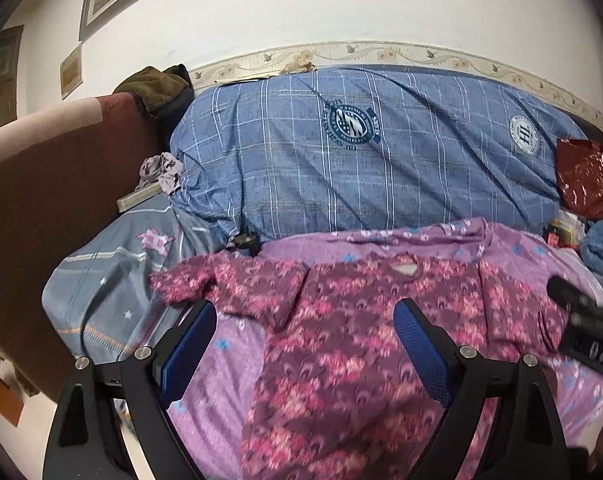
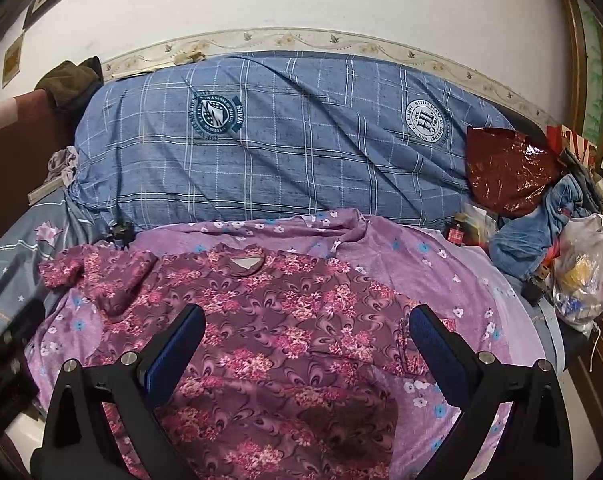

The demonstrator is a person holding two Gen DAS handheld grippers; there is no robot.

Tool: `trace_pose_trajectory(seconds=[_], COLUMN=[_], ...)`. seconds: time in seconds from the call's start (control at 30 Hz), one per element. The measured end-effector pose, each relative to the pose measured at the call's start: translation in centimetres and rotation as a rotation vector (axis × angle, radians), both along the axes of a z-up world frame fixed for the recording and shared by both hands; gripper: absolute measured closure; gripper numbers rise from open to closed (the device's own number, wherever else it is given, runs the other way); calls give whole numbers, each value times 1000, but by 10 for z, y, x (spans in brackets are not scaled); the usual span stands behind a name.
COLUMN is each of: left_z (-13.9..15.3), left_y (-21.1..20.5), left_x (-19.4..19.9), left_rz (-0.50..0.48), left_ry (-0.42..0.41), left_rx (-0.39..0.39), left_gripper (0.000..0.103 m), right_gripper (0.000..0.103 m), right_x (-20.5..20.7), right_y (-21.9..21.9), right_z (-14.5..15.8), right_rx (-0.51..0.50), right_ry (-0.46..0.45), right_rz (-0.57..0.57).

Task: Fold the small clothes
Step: 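Move both grippers toward the mauve floral shirt lying on the sheet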

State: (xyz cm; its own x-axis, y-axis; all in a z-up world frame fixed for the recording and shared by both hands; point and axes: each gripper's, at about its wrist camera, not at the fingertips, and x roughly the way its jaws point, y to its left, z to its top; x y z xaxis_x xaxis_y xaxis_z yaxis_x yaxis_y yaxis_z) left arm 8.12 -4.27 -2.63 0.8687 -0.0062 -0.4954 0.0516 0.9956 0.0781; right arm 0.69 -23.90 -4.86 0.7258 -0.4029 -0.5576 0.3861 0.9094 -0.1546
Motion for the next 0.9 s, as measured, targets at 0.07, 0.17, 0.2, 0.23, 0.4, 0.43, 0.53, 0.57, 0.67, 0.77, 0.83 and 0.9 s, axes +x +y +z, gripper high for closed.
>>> trace_pose_trajectory(seconds=[0.07,0.17,0.2,0.23,0.4,0.43,0.53,0.57,0.67,0.77,0.83,0.9], left_z=[-2,-10,-14,-17,-38,-44,-63,-69,-87,-97,-104,-111], left_y=[-4,-10,-11,-12,-19,-21,-24,-25,-27,-29,-31,-34], left_x=[17,49,60,69,112,119,135,140,159,171,178,179], left_rz=[9,23,28,34,67,69,80,82,85,97,100,98], left_ry=[-12,-14,-11,-10,-29,-30,-31,-23,22,35,33,34], left_rx=[-10,-33,-44,-51,-77,-77,-57,-48,-34,-21,-2,16], left_gripper=[12,12,12,12,12,12,12,12,12,12,12,12], right_gripper=[1,1,1,1,1,2,2,2,2,2,2,2], right_x=[10,28,36,42,71,77,91,95,103,108,112,114], right_y=[-6,-18,-21,-25,-40,-42,-47,-49,-53,-53,-52,-50], right_z=[-4,-12,-16,-19,-37,-41,-50,-53,-62,-71,-76,-81], right_rx=[-3,4,6,8,15,15,13,17,31,34,36,27], right_ry=[-1,-1,3,6,10,11,16,16,29,51,63,75], right_rz=[-12,-34,-41,-46,-72,-76,-87,-86,-82,-73,-61,-56])
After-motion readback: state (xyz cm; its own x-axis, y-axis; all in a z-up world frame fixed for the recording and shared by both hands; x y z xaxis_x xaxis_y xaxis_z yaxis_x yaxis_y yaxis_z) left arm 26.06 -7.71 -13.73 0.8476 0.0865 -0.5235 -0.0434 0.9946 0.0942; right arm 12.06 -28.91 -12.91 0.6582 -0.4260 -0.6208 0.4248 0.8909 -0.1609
